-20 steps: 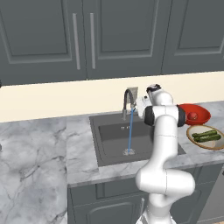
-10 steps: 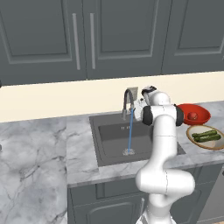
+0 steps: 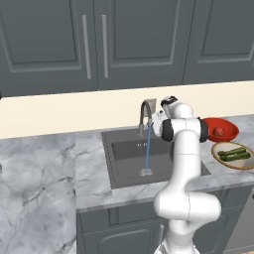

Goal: Pick the squashs from the sink and place them in one bowl. Place the onion in the other bowl. Then turn off the sink faucet.

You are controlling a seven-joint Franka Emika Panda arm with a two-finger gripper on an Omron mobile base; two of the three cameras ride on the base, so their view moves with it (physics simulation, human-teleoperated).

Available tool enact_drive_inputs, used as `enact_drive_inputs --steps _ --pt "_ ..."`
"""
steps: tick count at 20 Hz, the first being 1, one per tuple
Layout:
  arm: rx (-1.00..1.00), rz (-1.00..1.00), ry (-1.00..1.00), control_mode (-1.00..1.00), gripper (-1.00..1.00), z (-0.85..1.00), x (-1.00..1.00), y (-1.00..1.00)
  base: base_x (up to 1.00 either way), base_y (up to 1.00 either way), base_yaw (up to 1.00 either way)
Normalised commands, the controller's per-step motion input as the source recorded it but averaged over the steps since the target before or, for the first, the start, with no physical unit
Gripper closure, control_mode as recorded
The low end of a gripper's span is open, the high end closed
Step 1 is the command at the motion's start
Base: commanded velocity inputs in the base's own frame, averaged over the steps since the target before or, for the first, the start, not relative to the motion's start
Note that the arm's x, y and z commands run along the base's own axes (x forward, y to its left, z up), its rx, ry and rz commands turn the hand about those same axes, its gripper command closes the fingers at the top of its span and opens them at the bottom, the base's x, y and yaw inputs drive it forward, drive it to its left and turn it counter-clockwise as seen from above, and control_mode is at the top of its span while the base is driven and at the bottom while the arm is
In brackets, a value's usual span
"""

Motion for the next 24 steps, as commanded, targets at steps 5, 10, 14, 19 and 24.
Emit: enact_drive_inputs --steps 5,10,14,19,24 --pt "-0.08 -0.01 0.02 -1.00 -1.00 0.64 -0.06 0.42 0.00 0.00 0.00" --pt "-0.09 -0.02 0.06 -1.00 -1.00 0.06 0.00 0.81 0.00 0.00 0.00" --pt "-0.08 -0.05 0.04 -1.00 -1.00 0.00 0.02 1.00 0.00 0.00 0.00" --pt "-0.07 -0.04 0.06 -1.00 -1.00 0.00 0.00 0.99 0.00 0.00 0.00" --pt "-0.07 0.00 0.07 -1.00 -1.00 0.00 0.00 0.82 0.00 0.00 0.00"
